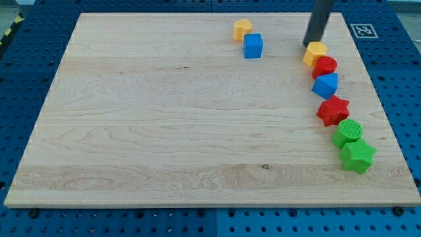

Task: Move the yellow hexagon closer to the blue cube

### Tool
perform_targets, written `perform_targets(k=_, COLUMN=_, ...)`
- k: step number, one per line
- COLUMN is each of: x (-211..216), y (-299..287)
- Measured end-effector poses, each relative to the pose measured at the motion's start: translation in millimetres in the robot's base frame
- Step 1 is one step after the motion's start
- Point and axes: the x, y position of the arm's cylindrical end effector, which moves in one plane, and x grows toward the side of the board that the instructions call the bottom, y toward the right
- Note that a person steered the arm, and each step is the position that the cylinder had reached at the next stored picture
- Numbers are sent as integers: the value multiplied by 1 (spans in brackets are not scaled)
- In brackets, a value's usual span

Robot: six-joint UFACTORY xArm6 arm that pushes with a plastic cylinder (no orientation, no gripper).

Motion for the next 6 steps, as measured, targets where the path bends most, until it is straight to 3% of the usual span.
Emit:
perform_targets(k=2, x=-8, y=17)
perform_targets(k=3, x=-6, y=77)
perform_targets(k=4, x=17, y=86)
perform_targets(k=6, x=35, y=45)
